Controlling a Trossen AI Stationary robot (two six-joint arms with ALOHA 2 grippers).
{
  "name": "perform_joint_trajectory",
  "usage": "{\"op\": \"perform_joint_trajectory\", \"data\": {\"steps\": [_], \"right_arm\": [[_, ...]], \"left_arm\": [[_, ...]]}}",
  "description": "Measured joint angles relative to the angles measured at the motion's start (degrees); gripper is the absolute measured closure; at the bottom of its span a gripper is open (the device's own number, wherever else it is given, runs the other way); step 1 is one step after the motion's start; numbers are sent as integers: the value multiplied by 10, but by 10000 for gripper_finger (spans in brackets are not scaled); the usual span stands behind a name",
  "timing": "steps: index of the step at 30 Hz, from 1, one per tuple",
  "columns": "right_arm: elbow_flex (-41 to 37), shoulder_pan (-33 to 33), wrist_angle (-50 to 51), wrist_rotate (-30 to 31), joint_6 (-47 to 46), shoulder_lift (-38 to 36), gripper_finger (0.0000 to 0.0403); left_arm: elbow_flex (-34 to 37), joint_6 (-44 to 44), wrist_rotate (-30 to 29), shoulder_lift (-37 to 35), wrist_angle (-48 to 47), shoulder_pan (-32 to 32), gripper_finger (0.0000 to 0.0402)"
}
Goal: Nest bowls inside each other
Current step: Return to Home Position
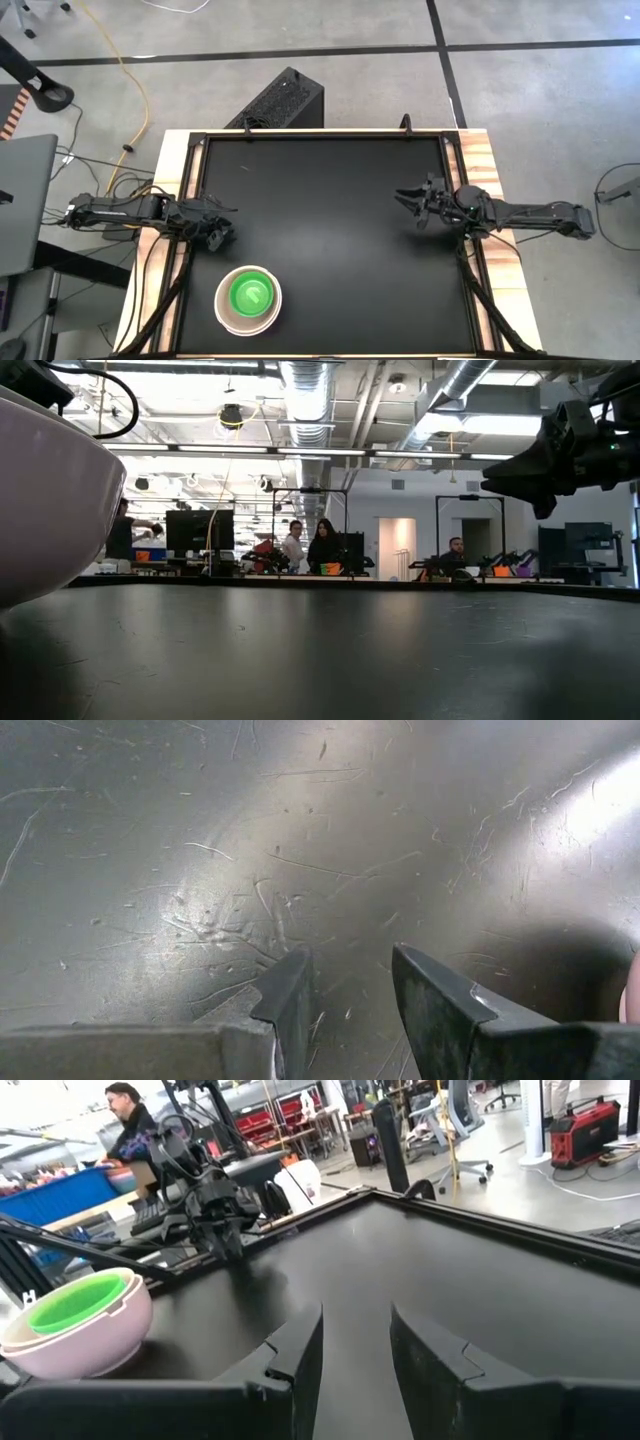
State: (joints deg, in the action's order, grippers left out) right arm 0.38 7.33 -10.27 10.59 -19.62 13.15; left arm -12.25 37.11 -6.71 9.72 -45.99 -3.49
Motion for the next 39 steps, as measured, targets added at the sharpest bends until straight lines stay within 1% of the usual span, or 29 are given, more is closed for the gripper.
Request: {"op": "perform_joint_trajectory", "data": {"steps": [20, 39], "right_arm": [[0, 0, 56, 0, 1, 0, 265], [-1, 0, 68, -2, 1, 0, 265]], "left_arm": [[0, 0, 0, 0, 0, 0, 274], [0, 0, 0, 0, 0, 0, 274]]}}
